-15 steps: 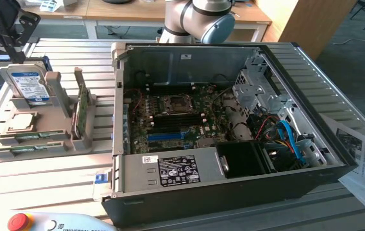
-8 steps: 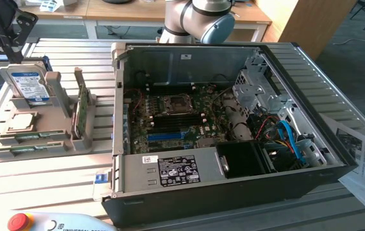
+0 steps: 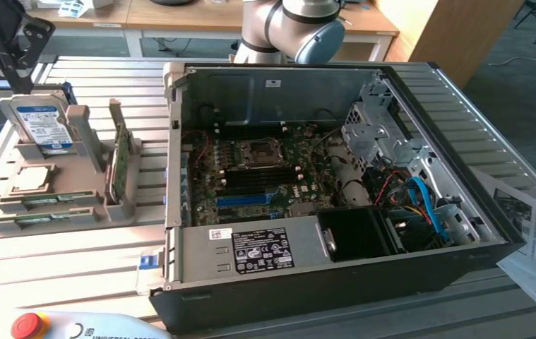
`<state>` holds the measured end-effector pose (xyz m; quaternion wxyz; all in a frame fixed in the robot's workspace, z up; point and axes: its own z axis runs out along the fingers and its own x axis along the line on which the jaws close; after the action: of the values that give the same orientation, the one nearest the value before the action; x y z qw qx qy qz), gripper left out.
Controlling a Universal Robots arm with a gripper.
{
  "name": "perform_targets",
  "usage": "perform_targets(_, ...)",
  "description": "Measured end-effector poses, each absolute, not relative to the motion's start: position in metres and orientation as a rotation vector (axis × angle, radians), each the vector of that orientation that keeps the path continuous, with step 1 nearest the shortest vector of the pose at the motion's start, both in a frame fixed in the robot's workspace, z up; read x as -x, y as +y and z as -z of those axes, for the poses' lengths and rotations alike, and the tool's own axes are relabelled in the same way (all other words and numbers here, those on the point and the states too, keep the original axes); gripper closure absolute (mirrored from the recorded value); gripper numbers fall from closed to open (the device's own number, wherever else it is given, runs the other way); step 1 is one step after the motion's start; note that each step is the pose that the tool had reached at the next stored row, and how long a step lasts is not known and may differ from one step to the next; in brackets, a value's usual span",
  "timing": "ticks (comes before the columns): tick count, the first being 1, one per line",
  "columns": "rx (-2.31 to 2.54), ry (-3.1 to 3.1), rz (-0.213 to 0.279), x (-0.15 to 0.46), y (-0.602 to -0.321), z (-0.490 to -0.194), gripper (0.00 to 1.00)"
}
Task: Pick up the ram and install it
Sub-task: 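Reach for the ram, then pick up the ram and move it above insertion slot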
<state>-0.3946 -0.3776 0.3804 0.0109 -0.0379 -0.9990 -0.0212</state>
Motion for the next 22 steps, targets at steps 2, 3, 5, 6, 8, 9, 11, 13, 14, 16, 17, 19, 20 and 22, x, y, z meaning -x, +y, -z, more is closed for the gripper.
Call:
perform_targets(2, 0.118, -3.117, 0.066, 0.395, -0.380, -0.380, 0.89)
perform_targets(3, 0.118, -3.117, 0.066, 0.395, -0.381, -0.380, 0.89)
perform_targets(5, 0.118, -3.117, 0.066, 0.395, -0.383, -0.380, 0.89)
perform_targets(6, 0.118, -3.117, 0.066, 0.395, -0.384, -0.380, 0.89)
perform_targets(8, 0.118, -3.117, 0.066, 0.395, -0.386, -0.380, 0.89)
perform_targets(9, 0.118, -3.117, 0.066, 0.395, -0.387, -0.380, 0.89)
perform_targets(11, 0.118, -3.117, 0.066, 0.395, -0.389, -0.380, 0.89)
perform_targets(13, 0.118, -3.117, 0.066, 0.395, -0.390, -0.380, 0.89)
perform_targets(14, 0.118, -3.117, 0.066, 0.395, -0.390, -0.380, 0.89)
perform_targets(16, 0.118, -3.117, 0.066, 0.395, -0.390, -0.380, 0.89)
perform_targets(17, 0.118, -3.117, 0.066, 0.395, -0.390, -0.380, 0.89)
perform_targets(19, 0.118, -3.117, 0.066, 0.395, -0.390, -0.380, 0.89)
perform_targets(20, 0.118, -3.117, 0.066, 0.395, -0.390, -0.380, 0.89)
perform_targets(22, 0.118, -3.117, 0.066, 0.395, -0.390, -0.380, 0.89)
